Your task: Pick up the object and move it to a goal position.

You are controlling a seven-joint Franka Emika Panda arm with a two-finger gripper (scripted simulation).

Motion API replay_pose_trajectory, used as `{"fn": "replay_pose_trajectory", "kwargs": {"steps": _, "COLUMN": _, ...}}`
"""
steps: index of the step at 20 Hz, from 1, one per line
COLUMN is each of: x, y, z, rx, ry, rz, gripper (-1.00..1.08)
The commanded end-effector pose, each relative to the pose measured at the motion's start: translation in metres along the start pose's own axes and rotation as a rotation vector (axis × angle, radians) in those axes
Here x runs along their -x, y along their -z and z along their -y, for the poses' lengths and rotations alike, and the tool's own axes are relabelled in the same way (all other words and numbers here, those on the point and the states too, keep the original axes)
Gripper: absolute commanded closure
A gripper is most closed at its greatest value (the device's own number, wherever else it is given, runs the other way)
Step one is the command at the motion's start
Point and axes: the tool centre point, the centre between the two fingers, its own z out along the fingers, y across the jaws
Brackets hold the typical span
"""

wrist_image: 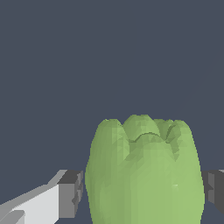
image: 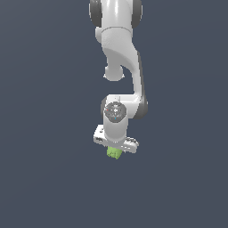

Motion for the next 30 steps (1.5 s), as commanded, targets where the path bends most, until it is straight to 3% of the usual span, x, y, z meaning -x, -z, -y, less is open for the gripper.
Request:
{"fn": "replay_pose_trajectory", "kwargs": {"steps": 1, "x": 0.003, "y": -0.006, "z": -0.001, "rx": 0.002, "ry": 0.000, "rz": 0.008, "gripper": 1.08}}
{"fn": "replay_pose_trajectory", "kwargs": {"steps": 8, "x": 0.002, "y": 0.001, "z": 0.000, "rx": 0.001, "ry": -0.001, "rz": 0.000, "gripper": 1.08}}
{"fn": "replay_pose_trajectory", "kwargs": {"steps": 16, "x": 0.022, "y": 0.013, "z": 0.012, "rx": 0.001, "ry": -0.001, "rz": 0.001, "gripper": 1.08}}
{"fn": "replay_pose_trajectory", "kwargs": {"steps": 22, "x": 0.054, "y": 0.030, "z": 0.030, "rx": 0.001, "ry": -0.001, "rz": 0.001, "gripper": 1.08}}
{"fn": "replay_pose_trajectory", "kwargs": {"steps": 30, "x": 0.121, "y": 0.068, "z": 0.069, "rx": 0.002, "ry": 0.000, "rz": 0.004, "gripper": 1.08}}
